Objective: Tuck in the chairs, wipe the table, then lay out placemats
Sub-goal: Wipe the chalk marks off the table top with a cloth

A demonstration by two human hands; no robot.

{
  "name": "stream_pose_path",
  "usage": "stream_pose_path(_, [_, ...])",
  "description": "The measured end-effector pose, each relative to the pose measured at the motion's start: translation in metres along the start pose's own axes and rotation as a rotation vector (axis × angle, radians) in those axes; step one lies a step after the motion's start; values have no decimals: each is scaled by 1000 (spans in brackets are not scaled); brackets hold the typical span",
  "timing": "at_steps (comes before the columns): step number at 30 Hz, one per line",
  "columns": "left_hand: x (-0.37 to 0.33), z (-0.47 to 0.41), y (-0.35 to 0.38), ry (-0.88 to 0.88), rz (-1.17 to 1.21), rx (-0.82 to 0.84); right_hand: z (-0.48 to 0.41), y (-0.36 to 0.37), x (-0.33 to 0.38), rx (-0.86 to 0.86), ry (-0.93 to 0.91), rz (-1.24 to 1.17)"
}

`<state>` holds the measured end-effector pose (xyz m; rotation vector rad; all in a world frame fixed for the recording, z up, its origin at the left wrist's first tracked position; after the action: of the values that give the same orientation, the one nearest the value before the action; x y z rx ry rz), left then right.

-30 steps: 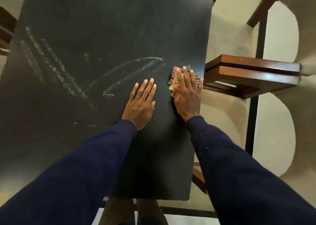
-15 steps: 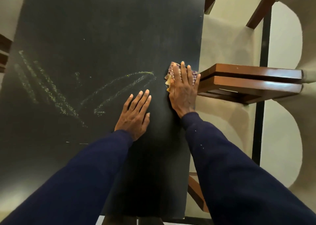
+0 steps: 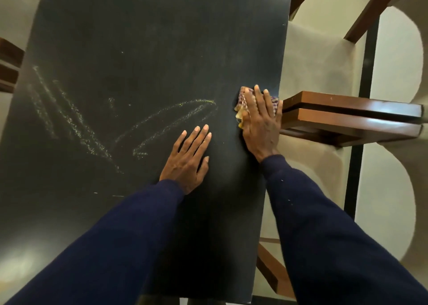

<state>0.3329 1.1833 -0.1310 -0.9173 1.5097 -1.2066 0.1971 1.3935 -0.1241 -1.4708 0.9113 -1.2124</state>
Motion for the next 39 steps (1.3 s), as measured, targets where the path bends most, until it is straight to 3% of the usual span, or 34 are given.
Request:
stream_pose_path(2, [2, 0, 1, -6, -3, -4, -14, 6, 26, 4, 41, -35])
stream_pose_path(7, [4, 6, 2, -68, -7, -37, 39, 5, 32, 135, -398, 5])
stream_pose_path(9, [4, 4, 2, -62, -1, -39, 58, -6, 5, 146, -438, 12])
stream_pose_path(16, [4, 3, 4, -56, -15, -16, -16, -10, -17, 41, 3, 14])
stream_pose_path(19, [5, 2, 2, -63, -13, -31, -49, -2, 15, 44, 37, 6])
stream_pose_path(25, [4, 1, 0, -70, -19, -43, 18, -3, 30, 162, -558, -7])
stream_pose_path(27, [3, 0, 0, -82, 2, -44, 41, -7, 4, 197, -628, -1])
stream_pose_path(30, [4, -1, -1, -93, 20, -61, 34, -11, -26, 149, -507, 18])
stream_pose_path(35, [5, 3, -1, -134, 0, -54, -35, -2, 5, 25, -7, -26])
stream_pose_path(37, [6, 3, -1, -159, -15, -50, -46, 4, 31, 44, -36, -36])
stream_pose_path(39, [6, 5, 0, -176, -19, -41, -33, 5, 45, 100, -236, -17])
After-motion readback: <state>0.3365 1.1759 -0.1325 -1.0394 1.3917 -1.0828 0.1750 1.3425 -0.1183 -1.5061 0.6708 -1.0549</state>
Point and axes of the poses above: each hand's wrist, its own z-axis away from the middle knuckle, its own y-axis out of the palm, x = y × z, the point moved 3 cm from there along -z, towards the middle knuckle, and after that the axes turned 5 degrees about -z, right-handed, at the moved point
